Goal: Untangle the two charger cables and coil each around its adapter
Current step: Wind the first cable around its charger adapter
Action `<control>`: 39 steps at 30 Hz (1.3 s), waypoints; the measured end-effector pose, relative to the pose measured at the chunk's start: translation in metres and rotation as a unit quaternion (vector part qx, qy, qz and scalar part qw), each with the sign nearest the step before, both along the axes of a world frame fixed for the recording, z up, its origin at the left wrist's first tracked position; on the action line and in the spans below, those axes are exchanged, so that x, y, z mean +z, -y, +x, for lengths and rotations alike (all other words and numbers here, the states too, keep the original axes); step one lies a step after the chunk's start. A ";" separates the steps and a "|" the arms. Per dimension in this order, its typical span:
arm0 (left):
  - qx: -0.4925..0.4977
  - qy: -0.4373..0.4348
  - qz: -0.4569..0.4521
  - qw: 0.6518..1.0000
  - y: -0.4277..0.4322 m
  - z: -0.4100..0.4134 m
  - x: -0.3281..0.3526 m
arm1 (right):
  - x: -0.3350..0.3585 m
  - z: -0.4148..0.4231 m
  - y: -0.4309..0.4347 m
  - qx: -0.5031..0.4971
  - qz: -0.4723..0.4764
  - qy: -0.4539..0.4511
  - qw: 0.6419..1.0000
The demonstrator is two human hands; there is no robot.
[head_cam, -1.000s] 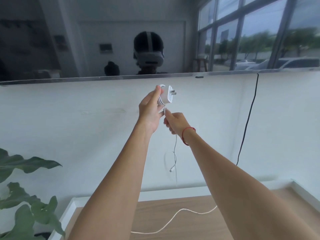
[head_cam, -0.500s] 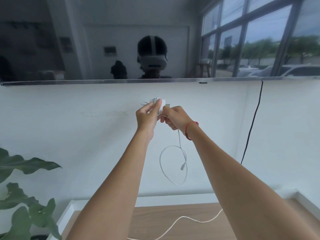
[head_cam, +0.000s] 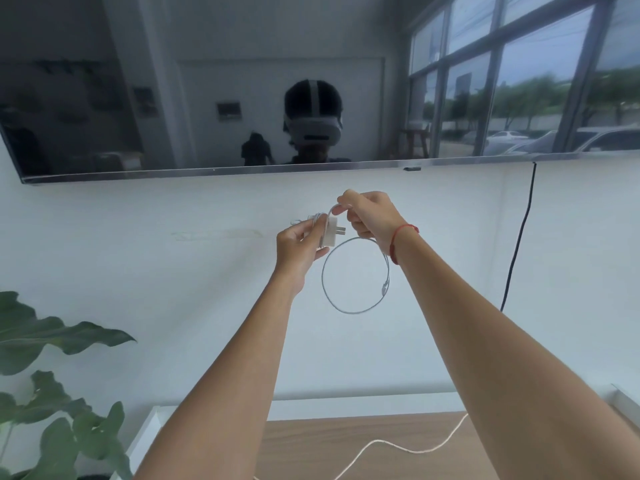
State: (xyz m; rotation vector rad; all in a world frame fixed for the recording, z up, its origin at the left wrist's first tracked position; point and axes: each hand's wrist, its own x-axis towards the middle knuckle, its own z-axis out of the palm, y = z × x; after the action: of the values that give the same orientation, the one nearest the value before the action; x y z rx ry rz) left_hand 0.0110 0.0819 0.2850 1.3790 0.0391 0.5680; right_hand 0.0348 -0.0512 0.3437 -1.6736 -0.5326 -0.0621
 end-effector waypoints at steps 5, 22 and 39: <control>-0.041 -0.016 -0.021 0.999 0.002 -0.003 0.000 | -0.001 0.003 -0.001 0.014 -0.012 0.015 1.000; -0.124 0.002 -0.047 0.991 0.023 -0.011 0.025 | -0.028 0.014 0.005 -0.132 0.125 0.011 0.983; -0.064 0.072 -0.105 0.990 0.044 0.004 0.040 | -0.045 0.002 0.003 0.037 -0.173 -0.066 0.982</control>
State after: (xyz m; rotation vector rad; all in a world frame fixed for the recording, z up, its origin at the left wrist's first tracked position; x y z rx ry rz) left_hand 0.0150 0.0384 0.3255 1.1240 -0.1036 0.5386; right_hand 0.0373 -0.0544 0.2985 -1.9773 -0.5257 0.2059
